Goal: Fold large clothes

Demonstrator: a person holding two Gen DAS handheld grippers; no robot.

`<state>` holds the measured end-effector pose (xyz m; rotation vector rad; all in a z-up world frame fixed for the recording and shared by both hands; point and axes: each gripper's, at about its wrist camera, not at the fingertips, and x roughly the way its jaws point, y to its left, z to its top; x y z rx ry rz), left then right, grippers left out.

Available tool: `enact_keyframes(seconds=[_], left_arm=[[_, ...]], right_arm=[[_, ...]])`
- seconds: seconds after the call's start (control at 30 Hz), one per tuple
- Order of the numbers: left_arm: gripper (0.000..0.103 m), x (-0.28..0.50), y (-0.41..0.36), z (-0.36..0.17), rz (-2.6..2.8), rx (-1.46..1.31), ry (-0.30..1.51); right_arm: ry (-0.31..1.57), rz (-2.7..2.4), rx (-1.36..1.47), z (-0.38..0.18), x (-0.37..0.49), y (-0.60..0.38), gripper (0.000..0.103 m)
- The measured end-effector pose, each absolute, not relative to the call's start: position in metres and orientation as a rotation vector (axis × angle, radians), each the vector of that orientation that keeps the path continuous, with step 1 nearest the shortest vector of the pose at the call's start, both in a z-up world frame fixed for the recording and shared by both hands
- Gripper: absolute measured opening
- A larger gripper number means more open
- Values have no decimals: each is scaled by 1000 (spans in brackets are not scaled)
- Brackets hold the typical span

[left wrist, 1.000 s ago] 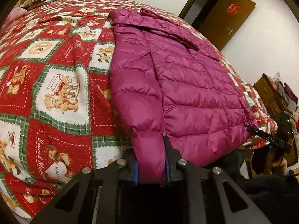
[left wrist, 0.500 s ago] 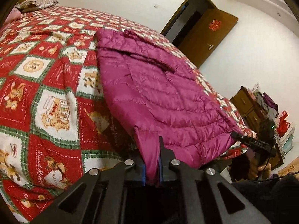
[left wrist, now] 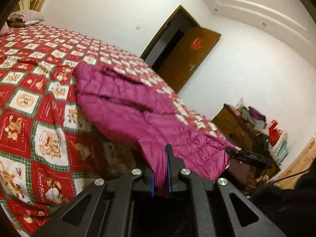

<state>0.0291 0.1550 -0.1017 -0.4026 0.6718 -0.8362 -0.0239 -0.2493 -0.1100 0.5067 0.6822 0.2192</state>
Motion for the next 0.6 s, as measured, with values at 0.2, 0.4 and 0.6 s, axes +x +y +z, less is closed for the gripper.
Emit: enact_keyframes(seconds=[0.2, 0.4, 0.6], left_arm=[[8, 16, 166, -71, -859, -392, 593], [8, 22, 177, -35, -869, -407, 505], [8, 78, 173, -17, -784, -435, 542]], right_arm=[[595, 227, 519, -75, -38, -253, 12], [492, 252, 498, -36, -44, -254, 12], [451, 263, 448, -11, 1, -254, 12]])
